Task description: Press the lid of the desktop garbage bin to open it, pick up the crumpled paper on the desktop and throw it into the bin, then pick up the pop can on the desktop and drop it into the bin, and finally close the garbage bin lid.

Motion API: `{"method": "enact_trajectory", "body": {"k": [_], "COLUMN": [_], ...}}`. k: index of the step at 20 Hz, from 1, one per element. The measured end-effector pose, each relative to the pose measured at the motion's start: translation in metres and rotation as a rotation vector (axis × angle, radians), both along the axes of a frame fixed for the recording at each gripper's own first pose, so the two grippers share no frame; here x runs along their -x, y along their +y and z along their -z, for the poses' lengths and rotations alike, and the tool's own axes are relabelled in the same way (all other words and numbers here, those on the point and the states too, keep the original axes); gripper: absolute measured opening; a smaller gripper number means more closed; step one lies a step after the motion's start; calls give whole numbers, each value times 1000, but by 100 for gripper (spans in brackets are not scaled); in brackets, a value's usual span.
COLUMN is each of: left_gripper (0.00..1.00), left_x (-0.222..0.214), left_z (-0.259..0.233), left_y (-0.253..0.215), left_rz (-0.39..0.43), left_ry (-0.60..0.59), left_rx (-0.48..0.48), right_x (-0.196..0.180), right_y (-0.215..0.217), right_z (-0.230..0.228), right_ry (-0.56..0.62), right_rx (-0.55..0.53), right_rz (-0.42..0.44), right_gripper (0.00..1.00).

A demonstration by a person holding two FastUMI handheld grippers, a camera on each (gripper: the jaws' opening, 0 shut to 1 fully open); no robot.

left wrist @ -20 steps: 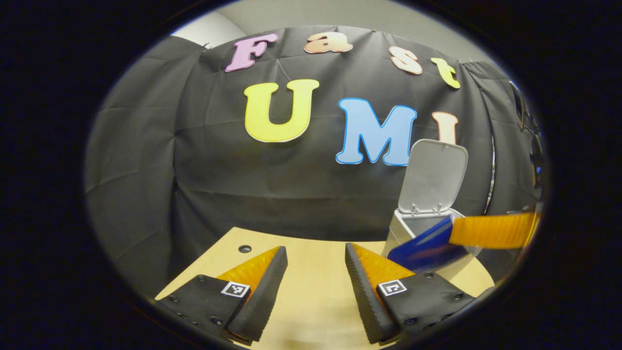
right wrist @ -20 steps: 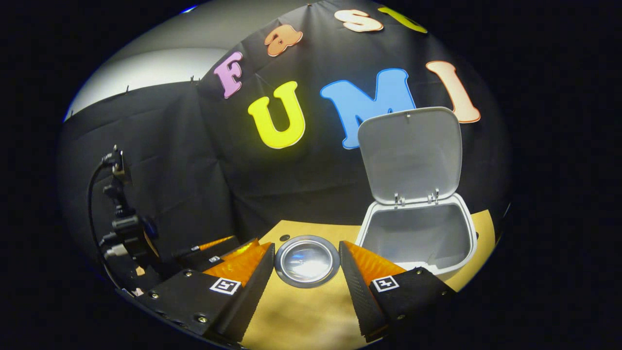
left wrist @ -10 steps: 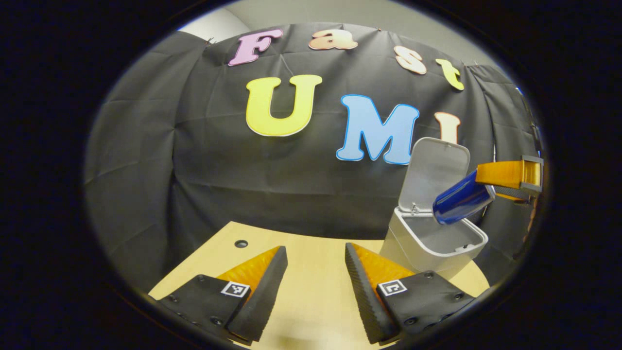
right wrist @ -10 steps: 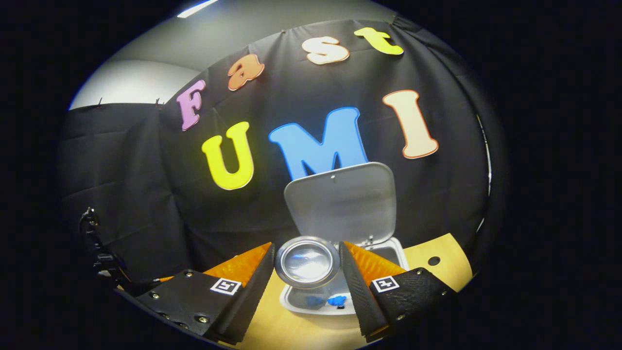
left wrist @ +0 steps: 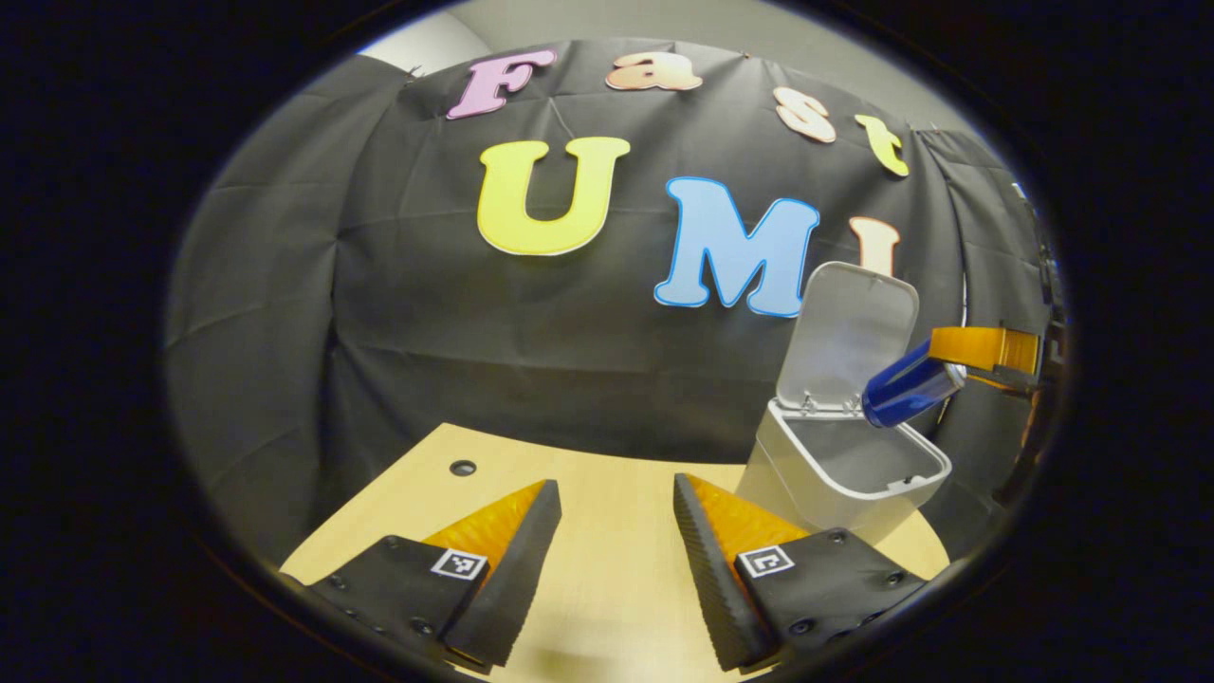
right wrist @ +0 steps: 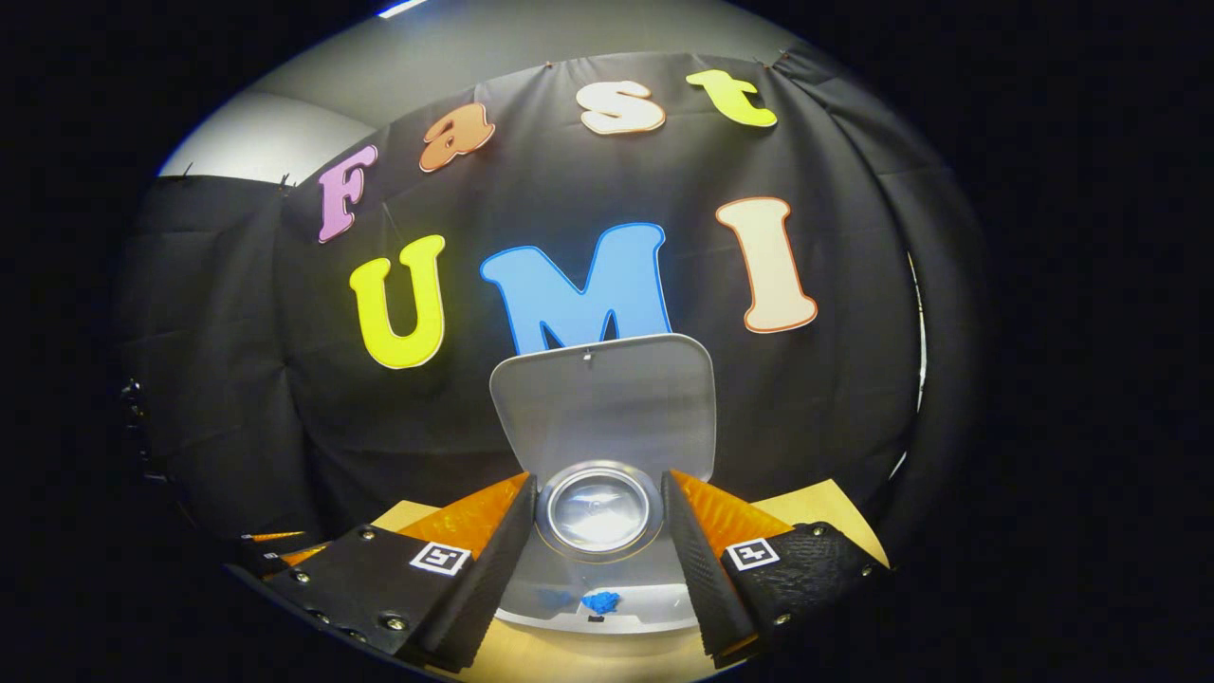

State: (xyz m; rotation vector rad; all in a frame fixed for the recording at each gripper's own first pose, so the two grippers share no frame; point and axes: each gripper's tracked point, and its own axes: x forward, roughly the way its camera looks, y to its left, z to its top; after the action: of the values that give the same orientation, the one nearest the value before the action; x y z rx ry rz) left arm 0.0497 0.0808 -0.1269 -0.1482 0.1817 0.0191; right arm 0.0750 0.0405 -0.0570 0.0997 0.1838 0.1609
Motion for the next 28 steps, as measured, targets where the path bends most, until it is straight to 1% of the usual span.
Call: {"method": "enact_trajectory", "body": {"k": [1, 2, 3, 4, 5, 6, 7, 8, 9, 13, 17, 19, 20, 21, 22, 23, 24, 26, 27, 28], "left_gripper": [81, 77, 81, 81, 81, 81, 77, 81, 81, 81, 81, 81, 81, 81, 85, 81, 81, 85, 81, 85], "left_x": [0, 0, 0, 0, 0, -1, 0, 0, 0, 0, 1, 3, 3, 4, 4, 5, 4, 6, 7, 7], "left_z": [1, 2, 2, 2, 2, 3, 3, 3, 4, 3, 6, 5, 6, 7, 7, 8, 8, 9, 9, 11], "left_y": [1, 2, 2, 3, 4, 4, 4, 5, 5, 5, 4, 5, 4, 4, 6, 6, 6, 9, 10, 11], "left_rz": [-2, -4, -4, -6, -7, -8, -8, -9, -9, -8, -3, -2, -1, 1, 1, 1, 1, 0, -3, -6], "left_ry": [2, 4, 5, 6, 7, 8, 7, 7, 7, 6, 13, 16, 19, 21, 23, 25, 27, 33, 35, 37], "left_rx": [2, 3, 5, 7, 8, 9, 11, 12, 11, 9, 11, 12, 12, 10, 8, 7, 6, 7, 10, 13], "right_x": [-1, -2, -2, -1, -2, -2, -2, -2, -1, -3, -8, -14, -17, -21, -24, -29, -34, -44, -50, -56], "right_y": [0, 1, 3, 6, 7, 6, 6, 7, 6, 6, 6, 6, 5, 6, 7, 6, 5, 7, 6, 4], "right_z": [-1, -2, -2, -2, -1, -1, -1, -3, -4, -13, -32, -46, -53, -61, -67, -72, -78, -86, -90, -92], "right_ry": [-10, -16, -18, -16, -13, -12, -14, -15, -17, -34, -72, -102, -118, -133, -145, -158, -170, -189, -197, -204], "right_rx": [8, 14, 12, 6, 5, 7, 7, 4, 0, -7, 16, 19, 25, 29, 31, 34, 34, 34, 35, 37], "right_rz": [7, 14, 10, 2, 0, 2, 1, 0, 0, 2, 5, 10, 15, 14, 16, 21, 30, 42, 49, 60], "right_gripper": [85, 86, 90, 92, 100, 100, 94, 94, 100, 100, 100, 100, 94, 94, 94, 94, 94, 93, 93, 93]}}
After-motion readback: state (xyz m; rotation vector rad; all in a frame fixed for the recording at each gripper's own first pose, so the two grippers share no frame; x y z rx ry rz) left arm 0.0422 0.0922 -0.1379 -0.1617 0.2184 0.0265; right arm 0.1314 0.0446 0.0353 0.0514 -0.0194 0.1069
